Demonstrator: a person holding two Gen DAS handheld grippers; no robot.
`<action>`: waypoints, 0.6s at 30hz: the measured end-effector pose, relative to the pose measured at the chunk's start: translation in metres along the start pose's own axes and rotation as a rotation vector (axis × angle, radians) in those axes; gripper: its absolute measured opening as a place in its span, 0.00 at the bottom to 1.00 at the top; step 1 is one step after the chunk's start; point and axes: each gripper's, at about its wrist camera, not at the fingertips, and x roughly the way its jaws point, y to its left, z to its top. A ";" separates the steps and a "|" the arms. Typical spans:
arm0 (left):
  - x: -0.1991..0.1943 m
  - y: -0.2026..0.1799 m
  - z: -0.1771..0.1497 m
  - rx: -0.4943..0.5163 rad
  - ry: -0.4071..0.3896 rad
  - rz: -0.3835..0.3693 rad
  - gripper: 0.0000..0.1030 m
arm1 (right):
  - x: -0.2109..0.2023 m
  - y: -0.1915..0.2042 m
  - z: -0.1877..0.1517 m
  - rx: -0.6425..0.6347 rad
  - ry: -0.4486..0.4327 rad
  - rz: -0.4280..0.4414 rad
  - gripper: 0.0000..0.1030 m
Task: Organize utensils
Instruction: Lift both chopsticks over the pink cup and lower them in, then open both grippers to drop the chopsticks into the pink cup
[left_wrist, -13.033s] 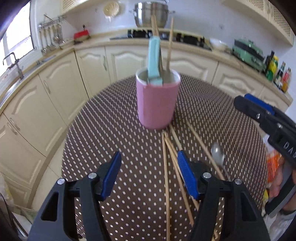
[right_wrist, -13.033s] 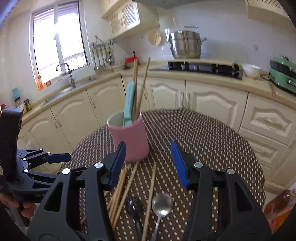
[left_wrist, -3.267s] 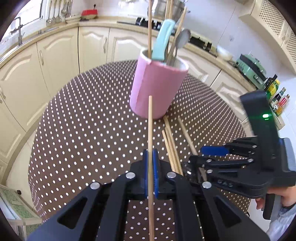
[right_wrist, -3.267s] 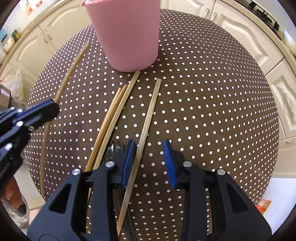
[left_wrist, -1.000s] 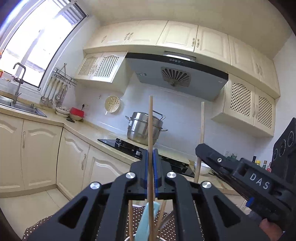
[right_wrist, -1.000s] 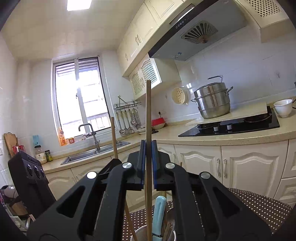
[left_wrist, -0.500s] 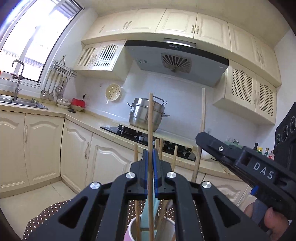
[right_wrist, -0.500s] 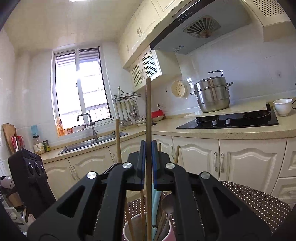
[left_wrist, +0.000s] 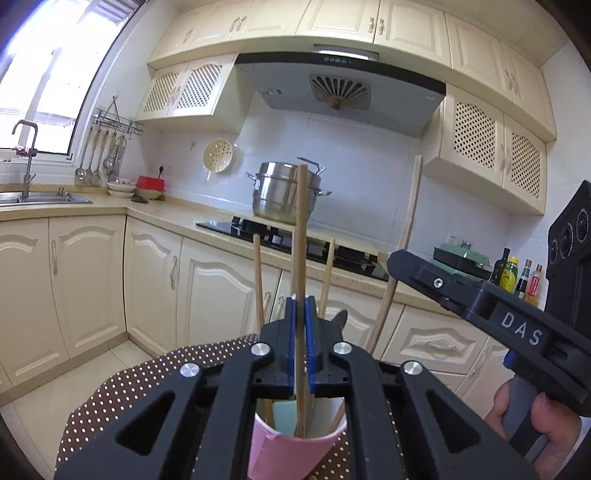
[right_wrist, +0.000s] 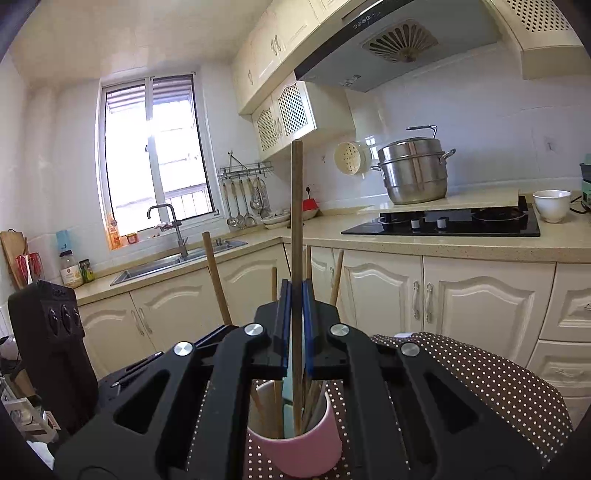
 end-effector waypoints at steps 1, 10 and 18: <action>-0.001 -0.001 0.000 -0.001 0.012 -0.002 0.06 | -0.001 0.000 -0.001 0.000 0.006 -0.003 0.06; -0.017 -0.004 -0.001 -0.004 0.056 0.051 0.33 | -0.007 0.003 -0.010 0.002 0.043 -0.021 0.07; -0.038 0.001 0.005 -0.012 0.083 0.220 0.41 | -0.009 0.006 -0.017 0.003 0.074 -0.032 0.06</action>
